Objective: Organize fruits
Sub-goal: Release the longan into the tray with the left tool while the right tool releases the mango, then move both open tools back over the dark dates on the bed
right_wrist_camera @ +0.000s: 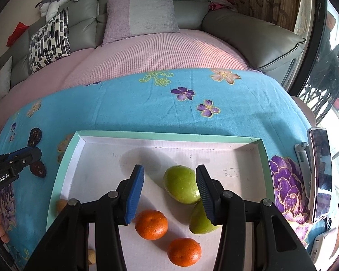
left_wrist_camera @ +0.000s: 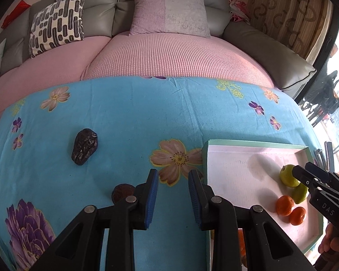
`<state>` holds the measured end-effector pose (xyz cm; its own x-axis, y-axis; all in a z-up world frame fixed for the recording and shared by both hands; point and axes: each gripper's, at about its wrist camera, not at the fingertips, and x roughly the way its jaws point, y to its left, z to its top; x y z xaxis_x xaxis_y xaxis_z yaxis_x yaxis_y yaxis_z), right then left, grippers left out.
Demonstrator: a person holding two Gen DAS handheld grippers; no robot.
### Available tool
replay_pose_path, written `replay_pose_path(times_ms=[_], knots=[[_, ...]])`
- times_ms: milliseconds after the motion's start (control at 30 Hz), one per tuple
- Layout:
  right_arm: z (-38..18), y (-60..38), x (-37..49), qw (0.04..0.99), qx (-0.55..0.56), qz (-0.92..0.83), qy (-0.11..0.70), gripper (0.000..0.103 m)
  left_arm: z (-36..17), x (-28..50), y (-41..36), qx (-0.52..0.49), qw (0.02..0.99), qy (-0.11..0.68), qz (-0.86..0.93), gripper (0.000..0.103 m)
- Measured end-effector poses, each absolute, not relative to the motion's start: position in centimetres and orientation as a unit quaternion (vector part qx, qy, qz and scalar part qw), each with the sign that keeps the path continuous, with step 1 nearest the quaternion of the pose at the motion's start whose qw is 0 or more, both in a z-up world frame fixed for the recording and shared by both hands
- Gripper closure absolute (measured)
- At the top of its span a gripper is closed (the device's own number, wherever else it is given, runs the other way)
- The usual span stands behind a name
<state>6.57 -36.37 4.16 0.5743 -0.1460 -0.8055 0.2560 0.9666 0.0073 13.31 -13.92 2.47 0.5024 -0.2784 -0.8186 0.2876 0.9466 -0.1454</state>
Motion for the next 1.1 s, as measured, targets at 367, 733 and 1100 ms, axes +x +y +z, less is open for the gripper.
replay_pose_path(times_ms=[367,733,1100], knots=[[3.5,-36.2,6.7,0.881,0.043,-0.117,0.457,0.018,1.5,13.4,-14.4,0.038,0.865,0.481,-0.138,0.022],[3.4,-36.6,6.5,0.884,0.046,-0.122,0.449,0.011,1.2,13.5,-14.1,0.052,0.870,0.476,-0.118,0.000],[3.4,-35.6,6.9,0.889,0.034,-0.110,0.443,0.010,2.1,13.6,-14.2,0.076,0.870,0.470,-0.133,0.000]])
